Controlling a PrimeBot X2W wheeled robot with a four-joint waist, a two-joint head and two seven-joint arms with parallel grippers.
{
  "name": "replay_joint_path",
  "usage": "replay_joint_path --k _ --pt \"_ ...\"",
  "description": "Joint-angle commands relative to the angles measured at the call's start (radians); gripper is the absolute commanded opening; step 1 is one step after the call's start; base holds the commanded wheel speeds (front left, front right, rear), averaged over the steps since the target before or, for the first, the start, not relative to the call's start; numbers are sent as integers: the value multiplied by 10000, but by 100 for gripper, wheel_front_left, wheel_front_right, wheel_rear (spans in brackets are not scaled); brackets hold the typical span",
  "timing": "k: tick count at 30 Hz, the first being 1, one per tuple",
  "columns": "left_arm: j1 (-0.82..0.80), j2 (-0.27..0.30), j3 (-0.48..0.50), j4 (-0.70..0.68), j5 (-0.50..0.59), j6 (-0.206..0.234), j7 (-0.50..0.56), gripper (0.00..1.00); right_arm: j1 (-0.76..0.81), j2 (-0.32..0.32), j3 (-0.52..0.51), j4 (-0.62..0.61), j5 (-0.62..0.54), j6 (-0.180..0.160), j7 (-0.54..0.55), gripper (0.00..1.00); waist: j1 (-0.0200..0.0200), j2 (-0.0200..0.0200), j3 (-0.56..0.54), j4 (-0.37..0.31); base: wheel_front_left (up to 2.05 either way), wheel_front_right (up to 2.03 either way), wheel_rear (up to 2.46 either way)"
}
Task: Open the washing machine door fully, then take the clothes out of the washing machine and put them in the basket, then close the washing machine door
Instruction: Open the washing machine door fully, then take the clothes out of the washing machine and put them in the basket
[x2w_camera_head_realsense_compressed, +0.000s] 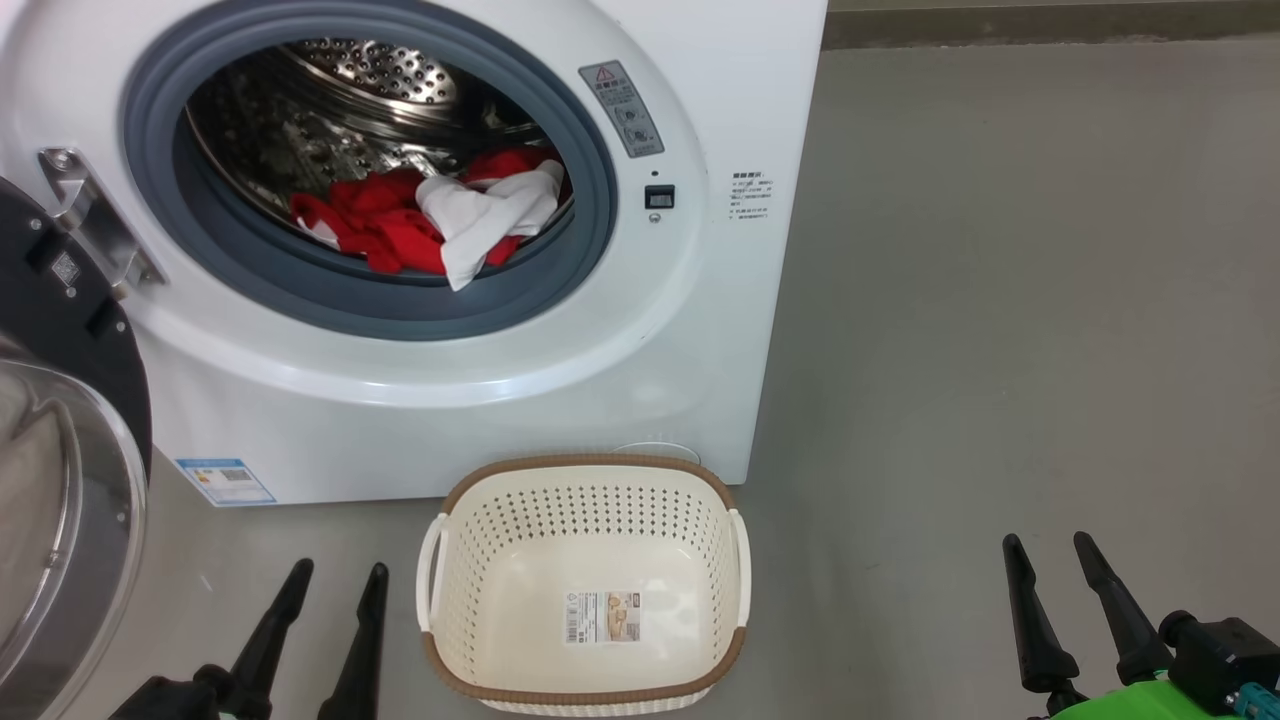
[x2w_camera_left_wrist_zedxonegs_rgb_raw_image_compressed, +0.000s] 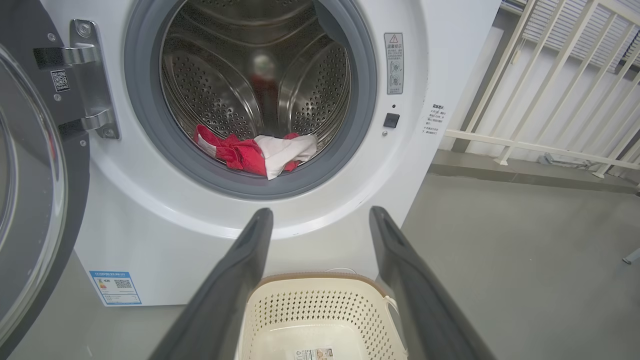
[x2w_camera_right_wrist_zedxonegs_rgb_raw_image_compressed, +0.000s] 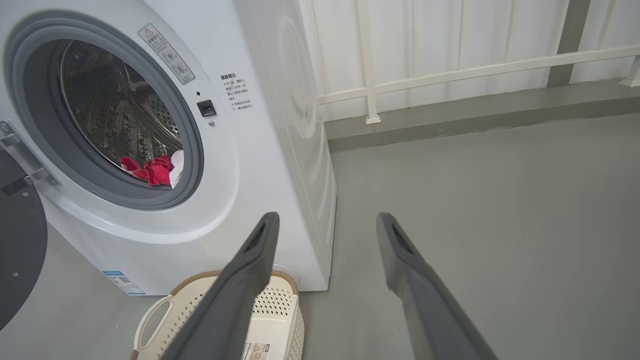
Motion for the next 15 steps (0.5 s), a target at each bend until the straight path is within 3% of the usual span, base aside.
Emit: replay_joint_path --k 1,15 --pt "-385 223 319 -268 -11 13 -51 100 -144 -104 182 -274 9 63 -92 100 0 -1 -10 14 0 0 0" --pt "-573 392 127 -189 -300 13 -51 100 -236 -103 240 -315 -18 63 -92 100 0 -1 110 49 3 -4 0"
